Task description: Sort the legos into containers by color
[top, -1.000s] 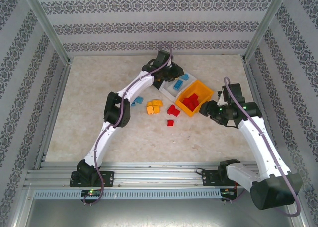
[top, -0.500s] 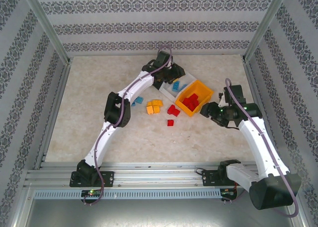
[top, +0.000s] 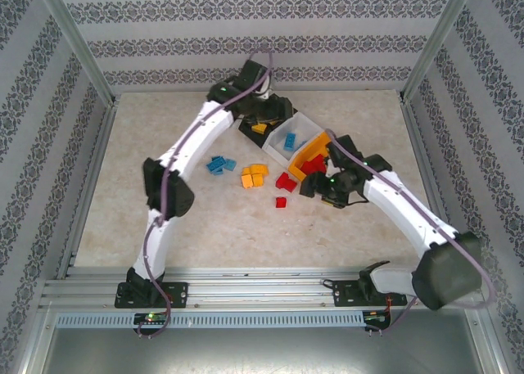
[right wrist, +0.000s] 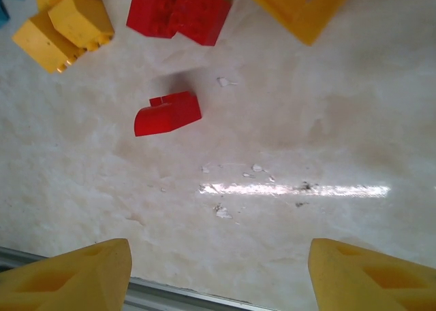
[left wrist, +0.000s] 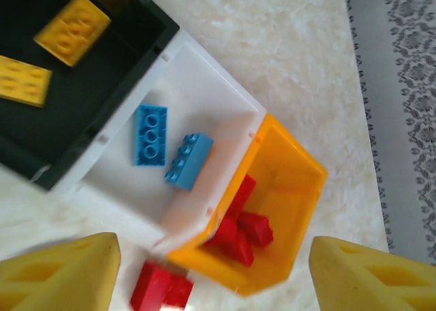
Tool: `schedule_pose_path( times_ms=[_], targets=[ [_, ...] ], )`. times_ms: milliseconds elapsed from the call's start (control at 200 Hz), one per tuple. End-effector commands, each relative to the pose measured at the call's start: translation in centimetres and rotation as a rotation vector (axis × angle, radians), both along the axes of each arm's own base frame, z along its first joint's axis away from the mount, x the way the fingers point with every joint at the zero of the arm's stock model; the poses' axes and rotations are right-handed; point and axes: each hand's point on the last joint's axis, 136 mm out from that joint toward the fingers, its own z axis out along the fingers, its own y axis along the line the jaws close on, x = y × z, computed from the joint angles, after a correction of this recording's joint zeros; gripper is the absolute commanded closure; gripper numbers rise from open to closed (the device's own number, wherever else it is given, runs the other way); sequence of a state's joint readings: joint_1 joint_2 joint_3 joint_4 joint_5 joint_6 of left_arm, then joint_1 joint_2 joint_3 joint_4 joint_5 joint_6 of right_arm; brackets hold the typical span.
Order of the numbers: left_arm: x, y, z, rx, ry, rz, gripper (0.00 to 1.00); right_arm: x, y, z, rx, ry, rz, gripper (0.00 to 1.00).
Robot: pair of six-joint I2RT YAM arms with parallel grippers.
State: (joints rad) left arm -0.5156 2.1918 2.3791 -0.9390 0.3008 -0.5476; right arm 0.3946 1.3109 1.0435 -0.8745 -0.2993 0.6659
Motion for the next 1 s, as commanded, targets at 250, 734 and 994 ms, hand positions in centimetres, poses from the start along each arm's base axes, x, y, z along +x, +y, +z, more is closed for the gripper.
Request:
schedule_pose_path(
  times_ms=[250,734,994],
  targets=[
    [-12.6,14.0,-4.6,0.093,0.085,0.082,0.17,1.2,4.9,-0.7,-0.265,0.070,0.153,0.24],
    [-18.2,19.2,-11.3,0.046,0.216,0.099,0.13,2.0,7.6,-5.0,-0.492,0.135,0.294,0.28],
    [-18.8,20.3,-11.6,0.113,0.224,0.096,0.10,3.4,8.2,-7.2,-0.482,0.148,0.283,0.33]
  ],
)
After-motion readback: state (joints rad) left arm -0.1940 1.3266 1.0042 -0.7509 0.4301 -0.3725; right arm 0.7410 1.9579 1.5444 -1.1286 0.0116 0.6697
